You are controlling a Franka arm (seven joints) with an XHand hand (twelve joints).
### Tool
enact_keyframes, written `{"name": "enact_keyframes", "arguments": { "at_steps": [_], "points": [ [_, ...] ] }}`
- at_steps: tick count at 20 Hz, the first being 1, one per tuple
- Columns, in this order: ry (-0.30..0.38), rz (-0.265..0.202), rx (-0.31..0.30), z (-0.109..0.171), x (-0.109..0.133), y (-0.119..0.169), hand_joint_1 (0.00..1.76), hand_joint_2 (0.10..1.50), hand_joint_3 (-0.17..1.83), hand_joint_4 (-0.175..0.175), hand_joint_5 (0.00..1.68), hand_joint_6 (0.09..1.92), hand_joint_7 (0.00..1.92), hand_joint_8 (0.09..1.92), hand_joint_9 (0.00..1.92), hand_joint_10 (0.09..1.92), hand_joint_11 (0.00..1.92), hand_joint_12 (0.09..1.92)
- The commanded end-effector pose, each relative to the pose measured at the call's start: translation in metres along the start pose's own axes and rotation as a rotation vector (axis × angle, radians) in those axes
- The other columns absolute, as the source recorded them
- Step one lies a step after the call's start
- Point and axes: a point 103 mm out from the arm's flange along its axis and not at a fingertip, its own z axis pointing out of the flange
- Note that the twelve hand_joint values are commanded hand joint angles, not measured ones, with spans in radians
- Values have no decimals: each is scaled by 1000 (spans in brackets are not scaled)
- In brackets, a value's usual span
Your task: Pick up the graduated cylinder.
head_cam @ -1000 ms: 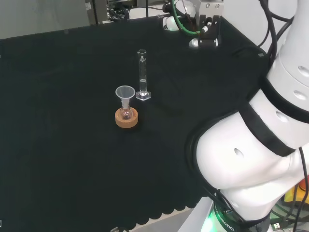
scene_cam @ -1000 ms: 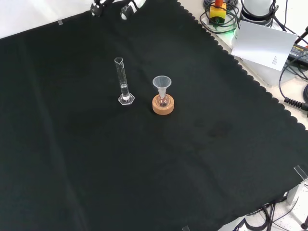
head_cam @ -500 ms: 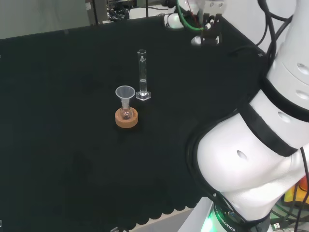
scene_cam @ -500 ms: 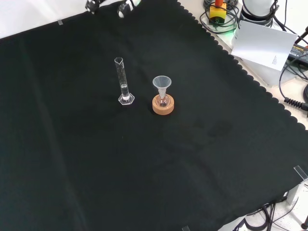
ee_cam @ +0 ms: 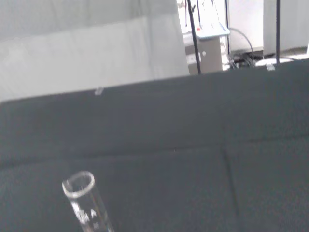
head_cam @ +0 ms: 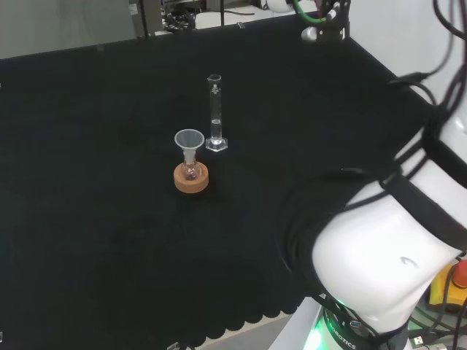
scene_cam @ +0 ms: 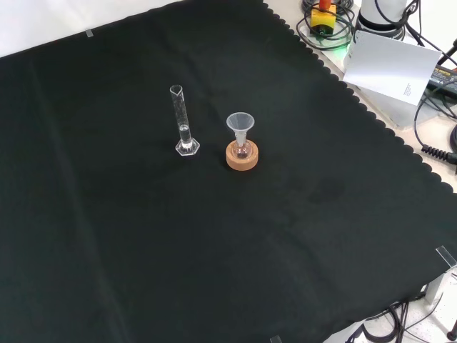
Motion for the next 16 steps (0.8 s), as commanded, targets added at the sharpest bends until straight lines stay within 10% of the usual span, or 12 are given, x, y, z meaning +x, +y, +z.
{"name": "enact_keyframes", "arguments": {
  "at_steps": [1, 9, 16],
  "points": [
    [249, -10, 229, 183, 5, -10, 456, 1177, -119, -23, 321, 87, 163, 660, 444, 674, 260, 1368],
    [242, -3, 256, 193, 5, -11, 486, 1172, -129, -25, 344, 87, 178, 664, 460, 671, 267, 1369],
    [384, -15, 187, 203, 5, -12, 626, 1118, -165, -27, 350, 87, 184, 664, 472, 664, 271, 1368]
  ]
}}
